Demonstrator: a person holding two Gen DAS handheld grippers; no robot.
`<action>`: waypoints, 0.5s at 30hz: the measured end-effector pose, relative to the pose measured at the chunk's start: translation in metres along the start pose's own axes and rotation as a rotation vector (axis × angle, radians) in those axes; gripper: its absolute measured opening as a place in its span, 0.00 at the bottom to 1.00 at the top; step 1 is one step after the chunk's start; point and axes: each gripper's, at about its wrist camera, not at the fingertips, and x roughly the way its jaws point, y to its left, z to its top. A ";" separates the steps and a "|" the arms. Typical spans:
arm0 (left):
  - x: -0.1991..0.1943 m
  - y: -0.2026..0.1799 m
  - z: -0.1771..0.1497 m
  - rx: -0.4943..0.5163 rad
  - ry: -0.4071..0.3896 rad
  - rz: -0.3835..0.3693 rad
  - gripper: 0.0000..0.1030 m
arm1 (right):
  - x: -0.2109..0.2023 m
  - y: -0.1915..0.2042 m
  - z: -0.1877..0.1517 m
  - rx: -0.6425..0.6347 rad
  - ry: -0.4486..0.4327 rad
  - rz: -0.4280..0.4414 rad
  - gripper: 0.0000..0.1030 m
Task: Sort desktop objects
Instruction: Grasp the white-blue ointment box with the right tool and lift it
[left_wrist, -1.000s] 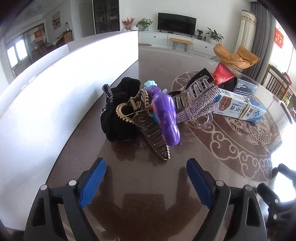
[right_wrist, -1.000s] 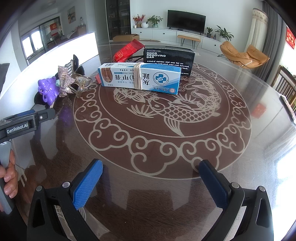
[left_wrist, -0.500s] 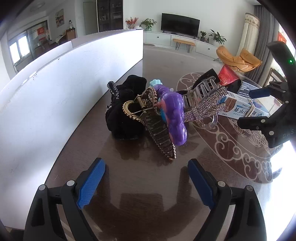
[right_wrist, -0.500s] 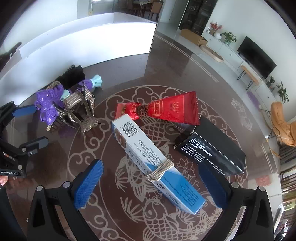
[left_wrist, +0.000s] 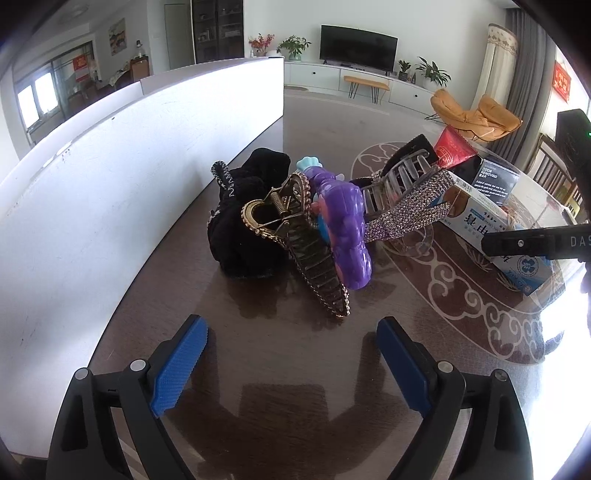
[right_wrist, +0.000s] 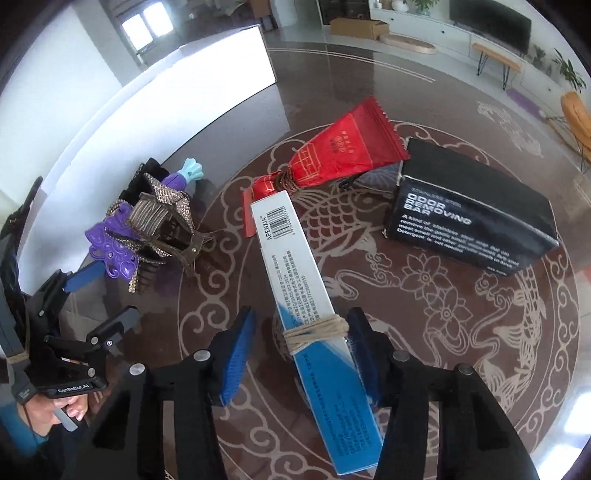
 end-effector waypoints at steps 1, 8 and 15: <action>0.000 -0.001 0.000 0.001 0.001 0.002 0.91 | -0.005 -0.012 -0.006 0.085 -0.017 0.045 0.45; 0.001 -0.001 0.000 0.007 0.005 0.004 0.93 | -0.042 -0.088 -0.064 0.476 -0.174 0.194 0.45; 0.002 -0.003 0.001 0.010 0.007 0.006 0.93 | -0.065 -0.055 -0.043 0.061 -0.231 -0.108 0.88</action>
